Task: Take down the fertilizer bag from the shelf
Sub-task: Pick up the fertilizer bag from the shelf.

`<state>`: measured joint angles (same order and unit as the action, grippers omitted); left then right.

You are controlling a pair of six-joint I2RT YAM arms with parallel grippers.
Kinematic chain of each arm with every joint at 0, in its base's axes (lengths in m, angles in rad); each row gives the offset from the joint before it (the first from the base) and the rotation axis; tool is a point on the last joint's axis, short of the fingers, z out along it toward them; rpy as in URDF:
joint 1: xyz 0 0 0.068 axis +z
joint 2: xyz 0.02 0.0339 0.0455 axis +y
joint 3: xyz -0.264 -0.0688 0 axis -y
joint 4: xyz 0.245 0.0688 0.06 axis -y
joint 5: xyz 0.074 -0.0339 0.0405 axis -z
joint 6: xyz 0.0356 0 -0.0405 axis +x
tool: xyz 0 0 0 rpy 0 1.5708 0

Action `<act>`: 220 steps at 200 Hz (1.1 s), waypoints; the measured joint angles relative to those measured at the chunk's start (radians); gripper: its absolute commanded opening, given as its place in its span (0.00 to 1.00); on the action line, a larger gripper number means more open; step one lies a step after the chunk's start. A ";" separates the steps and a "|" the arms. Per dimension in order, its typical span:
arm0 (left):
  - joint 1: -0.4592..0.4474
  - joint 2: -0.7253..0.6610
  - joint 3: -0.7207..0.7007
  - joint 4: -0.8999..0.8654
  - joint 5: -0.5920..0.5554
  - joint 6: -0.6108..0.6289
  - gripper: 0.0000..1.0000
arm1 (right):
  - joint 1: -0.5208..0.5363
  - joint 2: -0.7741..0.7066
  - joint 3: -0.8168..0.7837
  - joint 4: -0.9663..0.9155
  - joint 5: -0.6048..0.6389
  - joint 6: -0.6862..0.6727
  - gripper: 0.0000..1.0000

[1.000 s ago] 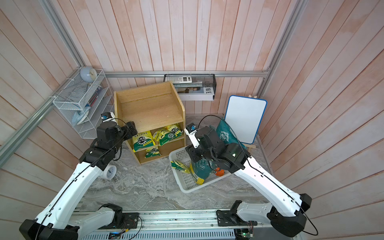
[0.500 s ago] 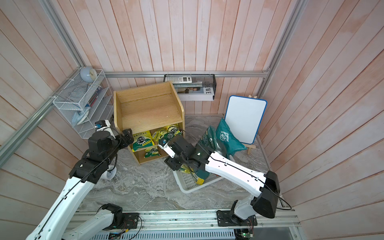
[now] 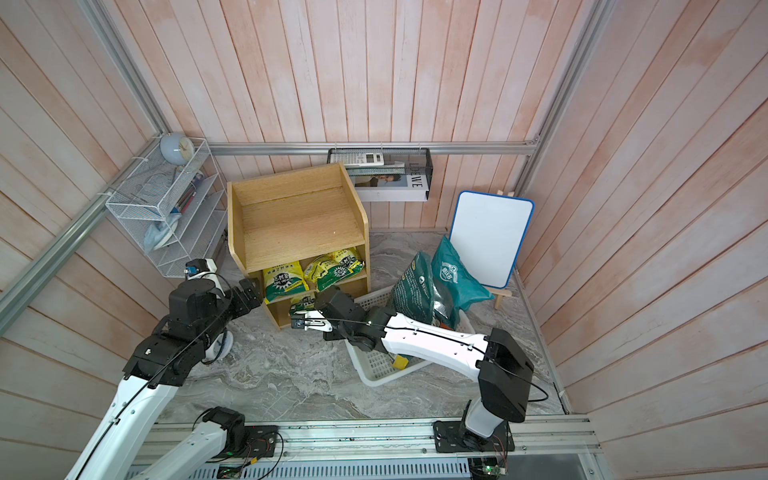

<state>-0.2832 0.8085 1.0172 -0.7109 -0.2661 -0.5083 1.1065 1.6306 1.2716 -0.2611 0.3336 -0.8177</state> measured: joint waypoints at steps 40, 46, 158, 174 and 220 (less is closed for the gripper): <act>0.001 -0.001 0.000 0.001 0.001 -0.005 1.00 | -0.025 0.010 -0.002 0.129 0.029 -0.087 0.71; 0.001 -0.001 0.000 0.001 0.001 -0.005 1.00 | -0.026 0.010 -0.002 0.142 0.029 -0.094 0.71; 0.002 -0.001 -0.006 0.005 0.000 -0.008 1.00 | -0.101 0.160 0.084 0.269 0.023 -0.154 0.24; 0.002 -0.001 -0.006 0.008 0.000 -0.008 1.00 | -0.104 0.160 0.095 0.273 0.019 -0.143 0.07; 0.002 -0.002 -0.010 0.011 0.000 -0.008 1.00 | -0.103 0.160 0.101 0.276 0.012 -0.126 0.00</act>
<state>-0.2813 0.8062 1.0069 -0.6998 -0.2657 -0.5167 1.0039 1.7905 1.3727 0.0151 0.3458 -0.9432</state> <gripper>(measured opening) 0.996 0.043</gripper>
